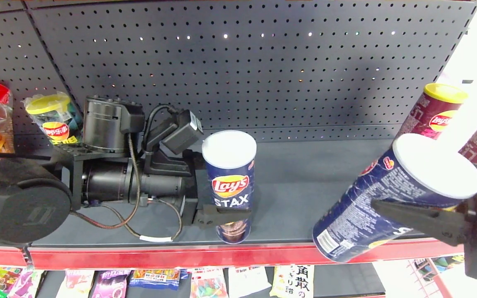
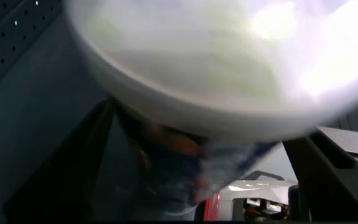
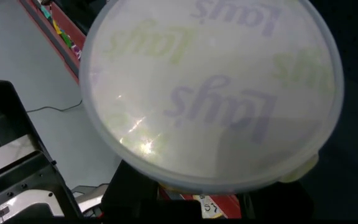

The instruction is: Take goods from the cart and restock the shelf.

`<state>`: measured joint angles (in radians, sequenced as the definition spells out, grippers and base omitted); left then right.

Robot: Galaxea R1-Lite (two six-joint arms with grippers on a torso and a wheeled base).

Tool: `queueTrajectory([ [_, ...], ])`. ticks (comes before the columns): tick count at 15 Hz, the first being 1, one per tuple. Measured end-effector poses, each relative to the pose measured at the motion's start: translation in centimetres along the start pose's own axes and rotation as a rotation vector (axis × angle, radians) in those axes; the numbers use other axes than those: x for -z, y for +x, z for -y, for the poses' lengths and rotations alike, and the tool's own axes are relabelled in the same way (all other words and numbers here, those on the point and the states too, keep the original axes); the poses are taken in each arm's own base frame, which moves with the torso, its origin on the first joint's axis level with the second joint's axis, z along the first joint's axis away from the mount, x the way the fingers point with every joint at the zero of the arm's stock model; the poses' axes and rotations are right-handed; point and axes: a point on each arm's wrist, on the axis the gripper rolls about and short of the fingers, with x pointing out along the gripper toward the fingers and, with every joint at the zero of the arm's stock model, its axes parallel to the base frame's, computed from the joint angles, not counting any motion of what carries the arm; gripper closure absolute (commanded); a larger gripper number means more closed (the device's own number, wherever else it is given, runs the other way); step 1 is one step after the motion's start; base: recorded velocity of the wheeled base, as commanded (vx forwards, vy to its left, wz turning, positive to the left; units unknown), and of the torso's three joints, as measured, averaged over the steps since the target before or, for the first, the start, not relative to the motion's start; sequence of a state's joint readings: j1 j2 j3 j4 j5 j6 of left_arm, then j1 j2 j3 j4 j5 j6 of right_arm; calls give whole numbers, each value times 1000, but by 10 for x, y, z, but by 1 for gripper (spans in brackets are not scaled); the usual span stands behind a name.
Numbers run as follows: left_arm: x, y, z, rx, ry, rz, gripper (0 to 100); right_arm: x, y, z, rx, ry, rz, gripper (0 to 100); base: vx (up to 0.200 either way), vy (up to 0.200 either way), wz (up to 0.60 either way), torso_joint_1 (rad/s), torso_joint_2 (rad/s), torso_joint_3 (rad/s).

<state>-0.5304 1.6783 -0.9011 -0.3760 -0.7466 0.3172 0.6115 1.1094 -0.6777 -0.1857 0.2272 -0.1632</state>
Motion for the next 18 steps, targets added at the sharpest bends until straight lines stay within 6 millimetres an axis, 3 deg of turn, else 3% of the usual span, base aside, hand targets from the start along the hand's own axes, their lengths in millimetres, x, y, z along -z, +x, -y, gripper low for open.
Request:
queueTrajectory([
  [4,15,-23,12,-33,-34,-26,0,-13,31,13,15,11,-30,100,0,0,0,0,0,0],
  [11,46,-81,48,-191,-90,-74,0,-47,115,45,61,7,-23,100,0,0,0,0,0,0],
  [15,52,-102,55,-272,-94,-63,0,-55,161,56,60,3,-24,100,0,0,0,0,0,0],
  [18,52,-111,58,-309,-96,-52,0,-55,184,56,54,1,-40,100,0,0,0,0,0,0],
])
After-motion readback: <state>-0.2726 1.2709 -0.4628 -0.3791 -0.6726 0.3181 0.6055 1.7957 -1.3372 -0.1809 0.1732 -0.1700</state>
